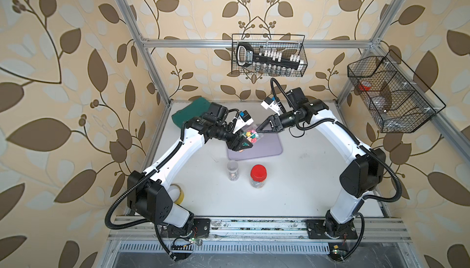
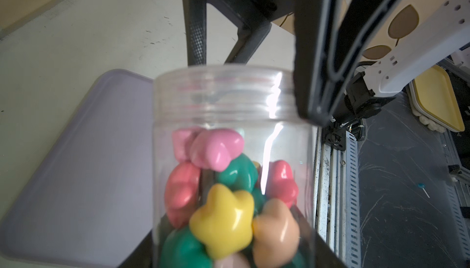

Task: Pour the candies out of the jar
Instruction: Unscrew the lid from the jar.

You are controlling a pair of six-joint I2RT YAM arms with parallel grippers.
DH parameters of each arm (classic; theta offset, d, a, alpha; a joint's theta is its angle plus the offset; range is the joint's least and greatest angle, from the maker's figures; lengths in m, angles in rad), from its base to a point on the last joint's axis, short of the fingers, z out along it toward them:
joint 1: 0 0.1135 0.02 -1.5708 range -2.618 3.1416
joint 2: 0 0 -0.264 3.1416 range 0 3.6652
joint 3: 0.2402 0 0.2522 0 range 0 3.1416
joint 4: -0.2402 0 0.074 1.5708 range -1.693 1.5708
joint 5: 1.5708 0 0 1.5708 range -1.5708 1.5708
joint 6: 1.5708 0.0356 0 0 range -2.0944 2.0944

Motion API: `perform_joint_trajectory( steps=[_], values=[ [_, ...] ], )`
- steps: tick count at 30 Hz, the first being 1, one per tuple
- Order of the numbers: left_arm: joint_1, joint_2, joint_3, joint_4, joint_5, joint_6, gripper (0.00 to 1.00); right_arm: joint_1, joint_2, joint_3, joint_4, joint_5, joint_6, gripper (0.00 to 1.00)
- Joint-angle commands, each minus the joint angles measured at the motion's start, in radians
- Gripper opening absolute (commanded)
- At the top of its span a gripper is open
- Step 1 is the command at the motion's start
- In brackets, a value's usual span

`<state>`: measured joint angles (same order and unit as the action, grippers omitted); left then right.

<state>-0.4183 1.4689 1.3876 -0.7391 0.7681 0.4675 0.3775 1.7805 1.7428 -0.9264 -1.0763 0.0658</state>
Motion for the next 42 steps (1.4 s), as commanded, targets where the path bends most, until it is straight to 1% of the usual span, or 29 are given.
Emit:
perform_joint_trajectory(
  steps=[1, 4, 6, 9, 12, 21, 25, 29, 34, 40, 42],
  values=[
    [-0.001, -0.047, 0.018, 0.097, 0.118, -0.017, 0.61, 0.014, -0.046, -0.043, 0.032, -0.092, -0.105, 0.36],
    [-0.001, -0.045, 0.017, 0.108, 0.131, -0.025, 0.61, 0.015, -0.077, -0.087, 0.083, -0.156, -0.144, 0.35],
    [-0.002, -0.045, 0.019, 0.116, 0.143, -0.031, 0.61, 0.016, -0.094, -0.118, 0.123, -0.165, -0.148, 0.35],
    [-0.001, -0.044, 0.02, 0.131, 0.162, -0.043, 0.61, 0.015, -0.095, -0.146, 0.134, -0.178, -0.187, 0.34],
    [-0.002, -0.04, 0.023, 0.14, 0.179, -0.051, 0.61, 0.017, -0.09, -0.173, 0.134, -0.227, -0.246, 0.33],
    [0.0, -0.035, 0.031, 0.153, 0.217, -0.062, 0.61, 0.022, -0.119, -0.205, 0.139, -0.252, -0.388, 0.32],
    [-0.001, -0.035, 0.03, 0.162, 0.228, -0.067, 0.61, 0.02, -0.139, -0.213, 0.159, -0.27, -0.419, 0.34],
    [0.0, -0.035, 0.032, 0.161, 0.232, -0.07, 0.61, 0.014, -0.157, -0.224, 0.196, -0.264, -0.406, 0.35],
    [0.0, -0.036, 0.025, 0.161, 0.234, -0.069, 0.62, -0.015, -0.194, -0.256, 0.249, -0.286, -0.375, 0.37],
    [0.0, -0.035, 0.02, 0.16, 0.238, -0.07, 0.62, -0.047, -0.277, -0.358, 0.454, -0.253, -0.229, 0.39],
    [0.0, -0.035, 0.02, 0.158, 0.238, -0.07, 0.62, -0.062, -0.298, -0.39, 0.532, -0.251, -0.162, 0.41]
  ],
)
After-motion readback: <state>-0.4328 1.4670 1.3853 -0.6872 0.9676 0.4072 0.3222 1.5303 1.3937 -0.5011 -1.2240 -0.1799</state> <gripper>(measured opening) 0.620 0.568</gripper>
